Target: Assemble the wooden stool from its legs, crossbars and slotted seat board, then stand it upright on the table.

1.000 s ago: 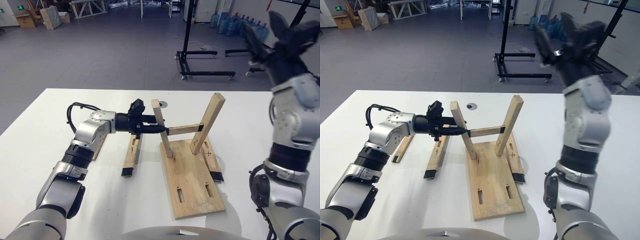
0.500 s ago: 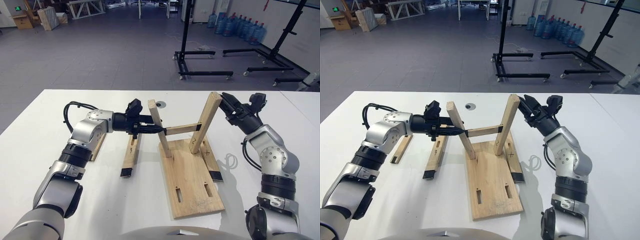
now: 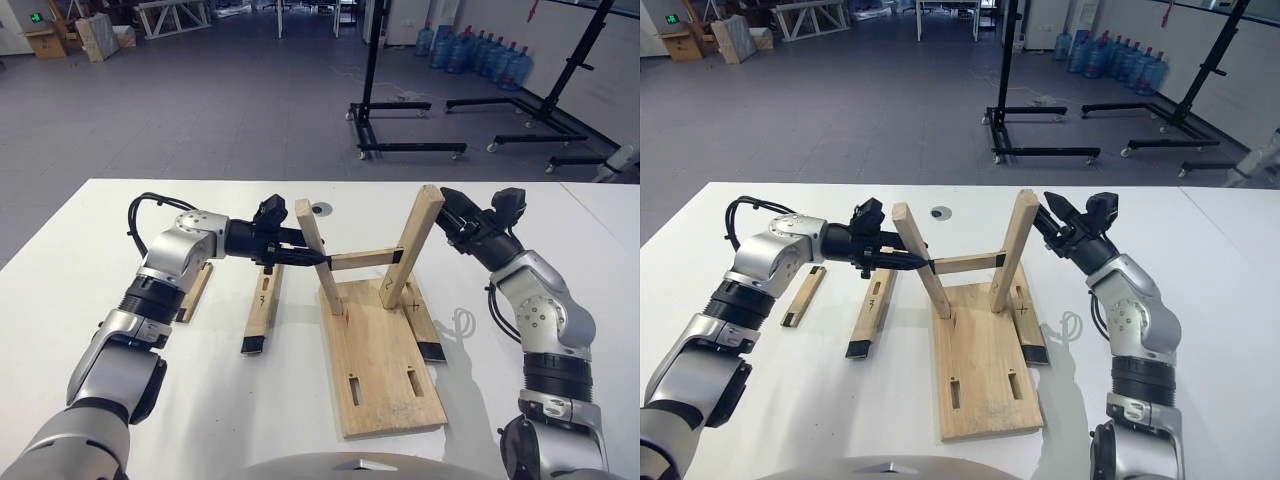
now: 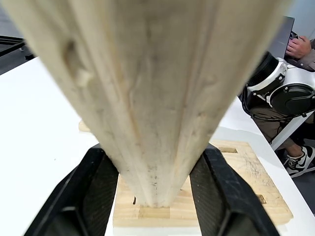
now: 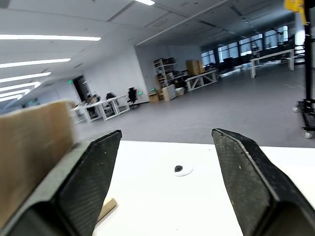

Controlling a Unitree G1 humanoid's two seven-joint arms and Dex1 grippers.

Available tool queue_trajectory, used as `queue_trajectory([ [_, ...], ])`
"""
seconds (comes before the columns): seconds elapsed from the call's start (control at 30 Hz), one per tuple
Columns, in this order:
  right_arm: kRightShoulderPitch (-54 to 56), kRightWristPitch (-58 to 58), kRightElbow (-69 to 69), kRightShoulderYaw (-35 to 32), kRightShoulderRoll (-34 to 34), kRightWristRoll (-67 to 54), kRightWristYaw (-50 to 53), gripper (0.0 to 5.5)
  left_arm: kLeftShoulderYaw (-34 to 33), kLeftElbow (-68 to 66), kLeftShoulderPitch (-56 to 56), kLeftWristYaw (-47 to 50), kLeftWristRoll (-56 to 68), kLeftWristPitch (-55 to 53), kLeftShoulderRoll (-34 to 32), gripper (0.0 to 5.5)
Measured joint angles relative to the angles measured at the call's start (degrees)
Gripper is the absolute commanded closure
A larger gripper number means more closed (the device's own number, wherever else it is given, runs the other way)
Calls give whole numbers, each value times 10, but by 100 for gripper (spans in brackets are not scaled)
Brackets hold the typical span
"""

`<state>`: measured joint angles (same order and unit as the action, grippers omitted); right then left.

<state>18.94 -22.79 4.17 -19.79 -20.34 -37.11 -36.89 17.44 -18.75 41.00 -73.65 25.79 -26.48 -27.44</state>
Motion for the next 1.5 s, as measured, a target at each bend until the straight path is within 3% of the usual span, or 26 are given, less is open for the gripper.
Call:
queue_trajectory([
  [0.3,39,47,28,-43,34,-29,52,209,2,-4,5,-5,-2,0,2,350],
  [0.8,26,102,18,24,39,24,22,209,4,-19,21,-30,-17,0,1,350],
  [1.1,22,106,-10,-46,38,-46,51,209,5,-14,22,-26,-19,0,6,350],
  [1.5,-1,108,-47,15,35,-21,36,209,9,-17,31,-37,-21,-18,-1,350],
])
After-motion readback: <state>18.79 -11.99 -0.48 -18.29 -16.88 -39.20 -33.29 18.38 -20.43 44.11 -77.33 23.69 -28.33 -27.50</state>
